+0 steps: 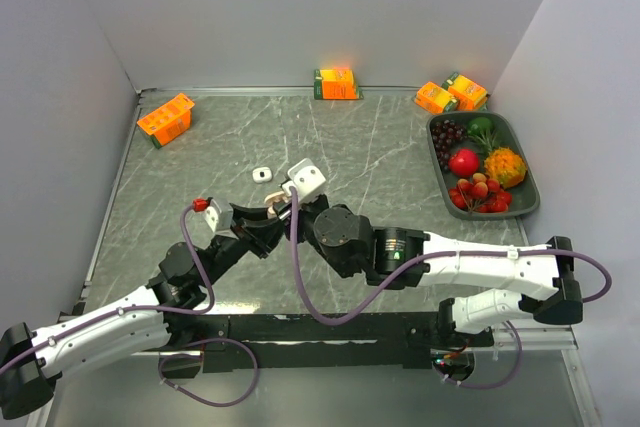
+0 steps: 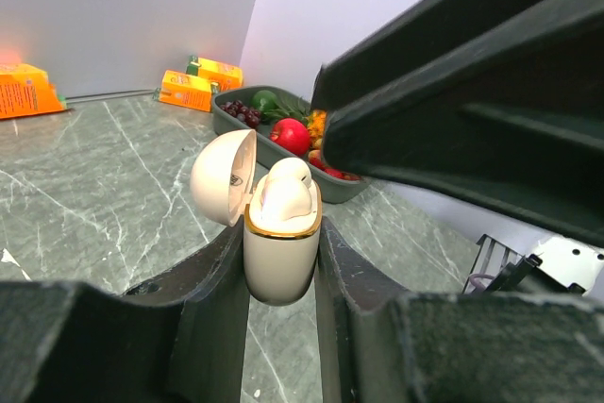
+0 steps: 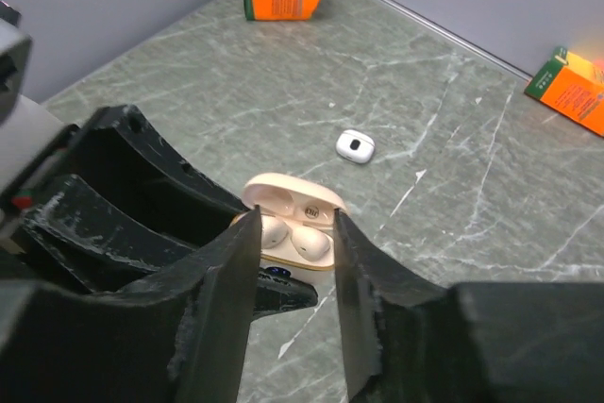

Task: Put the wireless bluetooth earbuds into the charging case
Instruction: Place the earbud in the charging case.

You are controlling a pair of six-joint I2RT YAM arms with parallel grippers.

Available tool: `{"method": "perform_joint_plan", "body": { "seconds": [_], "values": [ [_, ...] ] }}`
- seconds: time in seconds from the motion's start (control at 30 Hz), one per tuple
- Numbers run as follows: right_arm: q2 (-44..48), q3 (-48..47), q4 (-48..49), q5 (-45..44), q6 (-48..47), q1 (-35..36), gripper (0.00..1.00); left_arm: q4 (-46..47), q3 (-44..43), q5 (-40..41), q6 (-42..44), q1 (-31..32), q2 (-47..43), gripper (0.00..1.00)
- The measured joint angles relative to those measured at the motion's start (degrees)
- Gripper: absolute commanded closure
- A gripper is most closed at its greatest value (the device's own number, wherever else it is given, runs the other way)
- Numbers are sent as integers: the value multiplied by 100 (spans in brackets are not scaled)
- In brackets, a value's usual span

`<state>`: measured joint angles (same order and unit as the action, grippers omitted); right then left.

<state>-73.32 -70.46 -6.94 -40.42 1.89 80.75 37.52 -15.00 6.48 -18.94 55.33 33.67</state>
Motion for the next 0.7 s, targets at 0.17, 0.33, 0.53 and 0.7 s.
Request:
{"method": "perform_joint_plan", "body": {
  "seconds": [0.17, 0.33, 0.53, 0.7],
  "values": [
    [33, -83, -66, 61, 85, 0, 37, 0, 0, 22, 0, 0, 0, 99],
    [271, -83, -212, 85, 310, -52, 41, 0, 4, 33, 20, 0, -22, 99],
    [487, -977, -1342, 986, 1226, -1292, 93, -42, 90, -313, 262, -2, -68, 99],
    [168, -1971, -2253, 1978, 1543, -1963, 100, -118, 90, -868, 516, 0, -42, 99]
  ]
}}
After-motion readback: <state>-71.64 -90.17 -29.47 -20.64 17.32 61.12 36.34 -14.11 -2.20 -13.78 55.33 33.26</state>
